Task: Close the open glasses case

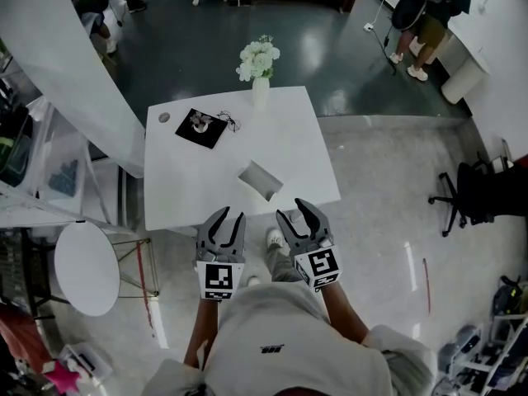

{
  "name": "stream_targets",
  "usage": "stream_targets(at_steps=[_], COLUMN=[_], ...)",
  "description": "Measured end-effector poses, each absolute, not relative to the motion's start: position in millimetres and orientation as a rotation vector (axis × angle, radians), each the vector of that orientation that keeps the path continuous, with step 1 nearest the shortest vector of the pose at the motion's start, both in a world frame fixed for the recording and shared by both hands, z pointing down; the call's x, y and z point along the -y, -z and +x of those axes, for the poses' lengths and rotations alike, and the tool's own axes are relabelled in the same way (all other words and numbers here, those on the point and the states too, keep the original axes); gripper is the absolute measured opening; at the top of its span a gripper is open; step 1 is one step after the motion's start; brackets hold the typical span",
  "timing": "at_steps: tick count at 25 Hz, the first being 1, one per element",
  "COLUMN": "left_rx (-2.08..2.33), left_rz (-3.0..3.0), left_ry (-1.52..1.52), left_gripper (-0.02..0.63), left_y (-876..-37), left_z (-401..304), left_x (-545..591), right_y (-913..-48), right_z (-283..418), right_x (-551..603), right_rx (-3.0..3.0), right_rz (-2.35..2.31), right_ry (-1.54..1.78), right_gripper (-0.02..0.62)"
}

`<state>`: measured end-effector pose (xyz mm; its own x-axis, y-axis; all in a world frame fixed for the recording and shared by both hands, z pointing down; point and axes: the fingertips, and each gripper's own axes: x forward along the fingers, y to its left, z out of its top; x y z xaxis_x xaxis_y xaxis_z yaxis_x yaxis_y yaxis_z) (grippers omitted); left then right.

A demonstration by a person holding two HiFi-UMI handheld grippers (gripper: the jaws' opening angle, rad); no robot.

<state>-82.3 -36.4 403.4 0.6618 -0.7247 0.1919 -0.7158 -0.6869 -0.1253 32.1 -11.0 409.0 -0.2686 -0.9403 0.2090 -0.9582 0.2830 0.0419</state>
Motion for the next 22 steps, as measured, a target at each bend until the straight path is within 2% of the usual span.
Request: stream_targets(at_steps=[22], left_rx=[-1.391], left_rz=[-2.803], left_ry=[0.479], left_gripper=[0.133], left_y=[-427], left_z=[-17], left_x=[140], right_y=[-428], right_z=[104], right_x=[123], right_rx=[2.438], right_rz=[1.596], right_ry=[-0.252], right_gripper=[0.198])
